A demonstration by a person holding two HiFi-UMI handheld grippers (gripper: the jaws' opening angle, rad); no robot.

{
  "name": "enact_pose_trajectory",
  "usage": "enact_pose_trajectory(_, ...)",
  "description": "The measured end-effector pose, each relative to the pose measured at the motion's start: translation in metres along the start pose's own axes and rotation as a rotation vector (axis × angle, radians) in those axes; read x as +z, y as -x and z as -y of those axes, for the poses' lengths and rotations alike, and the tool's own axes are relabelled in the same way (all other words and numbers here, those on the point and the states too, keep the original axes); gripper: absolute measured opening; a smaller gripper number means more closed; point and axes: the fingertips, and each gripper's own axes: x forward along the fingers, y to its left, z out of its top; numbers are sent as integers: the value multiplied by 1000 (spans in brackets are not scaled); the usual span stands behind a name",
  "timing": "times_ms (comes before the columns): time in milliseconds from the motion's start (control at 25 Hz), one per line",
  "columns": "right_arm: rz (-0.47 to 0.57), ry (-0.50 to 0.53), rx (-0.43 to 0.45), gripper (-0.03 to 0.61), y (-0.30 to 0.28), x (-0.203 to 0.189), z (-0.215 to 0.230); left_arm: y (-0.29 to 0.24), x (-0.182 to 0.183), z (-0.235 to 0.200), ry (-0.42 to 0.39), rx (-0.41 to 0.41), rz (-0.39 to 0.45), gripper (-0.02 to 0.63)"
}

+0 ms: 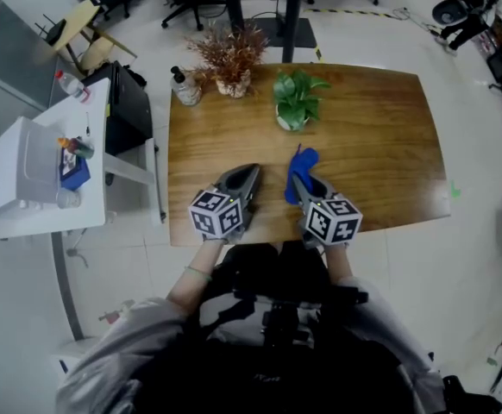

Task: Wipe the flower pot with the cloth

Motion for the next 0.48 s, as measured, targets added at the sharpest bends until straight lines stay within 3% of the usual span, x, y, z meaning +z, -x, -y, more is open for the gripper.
enact_pose_trajectory(480, -17, 9, 8, 52, 7, -12, -11, 13, -5, 5, 0, 0, 2, 5)
